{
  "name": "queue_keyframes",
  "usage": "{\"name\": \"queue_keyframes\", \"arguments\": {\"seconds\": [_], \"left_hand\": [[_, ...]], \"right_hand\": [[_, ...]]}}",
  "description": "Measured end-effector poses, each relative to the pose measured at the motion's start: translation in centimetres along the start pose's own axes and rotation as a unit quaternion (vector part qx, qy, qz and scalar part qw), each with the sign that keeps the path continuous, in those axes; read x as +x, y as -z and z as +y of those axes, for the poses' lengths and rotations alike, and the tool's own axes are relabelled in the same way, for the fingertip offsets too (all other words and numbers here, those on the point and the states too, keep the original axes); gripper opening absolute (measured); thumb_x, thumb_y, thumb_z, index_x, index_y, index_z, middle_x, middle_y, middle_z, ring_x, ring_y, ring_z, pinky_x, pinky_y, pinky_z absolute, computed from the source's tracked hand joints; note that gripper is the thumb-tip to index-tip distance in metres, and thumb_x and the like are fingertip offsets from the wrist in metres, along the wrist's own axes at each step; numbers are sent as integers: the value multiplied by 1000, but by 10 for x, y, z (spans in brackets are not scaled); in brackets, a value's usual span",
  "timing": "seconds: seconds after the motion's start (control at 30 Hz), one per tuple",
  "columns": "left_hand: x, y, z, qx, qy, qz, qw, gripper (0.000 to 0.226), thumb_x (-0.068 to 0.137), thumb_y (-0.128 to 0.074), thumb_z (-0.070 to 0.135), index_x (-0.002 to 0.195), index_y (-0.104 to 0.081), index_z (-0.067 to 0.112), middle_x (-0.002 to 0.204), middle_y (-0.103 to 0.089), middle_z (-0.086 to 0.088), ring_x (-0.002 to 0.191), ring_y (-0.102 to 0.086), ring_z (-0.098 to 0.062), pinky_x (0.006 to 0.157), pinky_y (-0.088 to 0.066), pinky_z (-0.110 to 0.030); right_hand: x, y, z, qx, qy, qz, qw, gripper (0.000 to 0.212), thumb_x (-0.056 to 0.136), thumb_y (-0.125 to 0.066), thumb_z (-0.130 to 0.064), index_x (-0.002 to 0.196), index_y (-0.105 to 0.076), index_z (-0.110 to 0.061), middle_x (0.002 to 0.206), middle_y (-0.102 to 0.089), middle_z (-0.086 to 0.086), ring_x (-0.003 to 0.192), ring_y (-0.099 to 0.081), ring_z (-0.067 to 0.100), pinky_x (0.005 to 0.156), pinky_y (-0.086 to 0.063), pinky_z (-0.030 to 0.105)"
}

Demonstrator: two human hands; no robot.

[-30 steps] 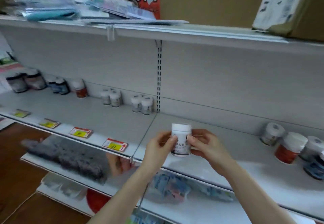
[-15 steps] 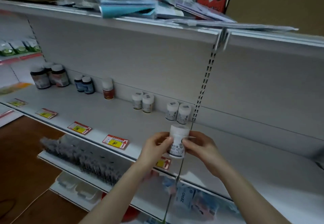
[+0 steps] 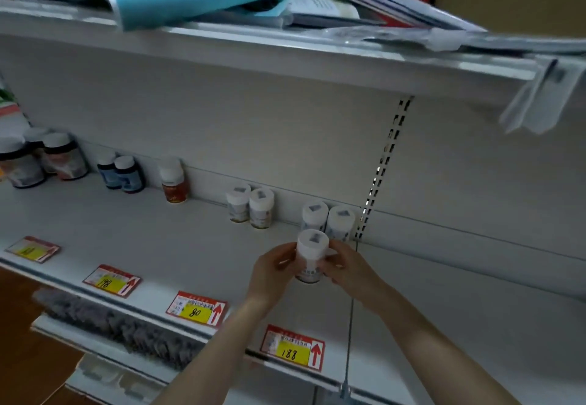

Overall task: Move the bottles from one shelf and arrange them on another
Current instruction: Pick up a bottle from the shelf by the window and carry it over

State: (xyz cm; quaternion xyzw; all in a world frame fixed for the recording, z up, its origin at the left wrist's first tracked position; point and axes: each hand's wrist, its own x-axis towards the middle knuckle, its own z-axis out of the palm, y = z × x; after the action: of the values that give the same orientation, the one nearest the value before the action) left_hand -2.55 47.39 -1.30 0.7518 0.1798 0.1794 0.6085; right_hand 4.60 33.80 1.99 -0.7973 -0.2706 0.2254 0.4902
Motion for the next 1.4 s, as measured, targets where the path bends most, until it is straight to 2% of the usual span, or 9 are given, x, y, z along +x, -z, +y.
{"name": "queue_keyframes", "arguments": {"seconds": [0.13, 0.2, 0.3, 0.37, 0.5, 0.7, 0.9, 1.13, 1.4], "left_hand": [[15, 6, -10, 27, -21, -47, 998, 18, 85, -60, 12, 99, -62, 23, 101, -65, 2, 87, -61, -3, 75, -45, -10], [20, 6, -16, 41, -23, -58, 997, 14, 88, -56, 15, 100, -62, 18, 100, -65, 0, 86, -61, -7, 74, -45, -12], [26, 6, -21, 29, -6, -63, 998, 11, 91, -50, 19, 96, -59, 19, 102, -65, -8, 94, -61, -23, 84, -47, -37], [30, 5, -22, 23, -9, -73, 997, 11, 92, -49, 24, 95, -59, 20, 103, -65, -9, 96, -60, -26, 86, -47, -43], [41, 4, -24, 30, -11, -77, 997, 22, 93, -46, 19, 106, -59, 8, 106, -64, -12, 97, -59, -27, 82, -45, -36], [53, 7, -25, 36, -20, -87, 995, 22, 94, -43, 15, 107, -58, 5, 100, -61, -9, 91, -56, -22, 76, -39, -28], [63, 7, -23, 41, -9, -89, 995, 24, 93, -43, 14, 112, -56, 5, 109, -61, -10, 96, -56, -21, 84, -43, -30], [64, 7, -19, 30, -8, -81, 996, 24, 93, -45, 13, 112, -56, 4, 104, -59, -7, 93, -54, -15, 72, -41, -18], [67, 9, -18, 49, -4, -93, 994, 25, 93, -44, 12, 114, -56, 3, 116, -60, -15, 101, -55, -20, 87, -40, -27]], "right_hand": [[9, -12, 8, 16, -20, 31, 999, 28, 92, -50, -13, 120, -52, -15, 96, -60, -5, 71, -51, -5, 58, -38, 7], [8, -19, 13, 62, -37, 45, 996, 17, 92, -50, -15, 107, -59, -15, 79, -58, -14, 62, -50, -6, 56, -36, 8], [10, -29, 20, 135, -67, 95, 984, 20, 93, -46, -14, 94, -60, 1, 72, -49, 0, 64, -40, 7, 62, -28, 19], [14, -33, 21, 155, -84, 123, 977, 23, 94, -43, -13, 96, -60, 3, 76, -51, 2, 70, -43, 9, 68, -31, 24], [22, -37, 15, 163, -78, 132, 975, 26, 96, -37, -8, 92, -59, -21, 74, -57, -13, 58, -52, -9, 57, -37, 5], [36, -39, 13, 162, -82, 148, 972, 23, 97, -35, -9, 105, -55, -17, 78, -53, -11, 64, -46, -3, 59, -34, 11], [46, -43, 16, 161, -98, 170, 967, 17, 96, -39, -14, 100, -56, -15, 81, -55, -8, 72, -46, 1, 66, -35, 17], [50, -44, 16, 168, -88, 181, 965, 16, 96, -42, -15, 91, -57, -13, 75, -53, -8, 64, -42, 0, 60, -32, 17], [51, -44, 14, 167, -87, 187, 964, 29, 96, -40, -12, 75, -52, -28, 73, -49, -12, 63, -40, -2, 59, -31, 13]]}}
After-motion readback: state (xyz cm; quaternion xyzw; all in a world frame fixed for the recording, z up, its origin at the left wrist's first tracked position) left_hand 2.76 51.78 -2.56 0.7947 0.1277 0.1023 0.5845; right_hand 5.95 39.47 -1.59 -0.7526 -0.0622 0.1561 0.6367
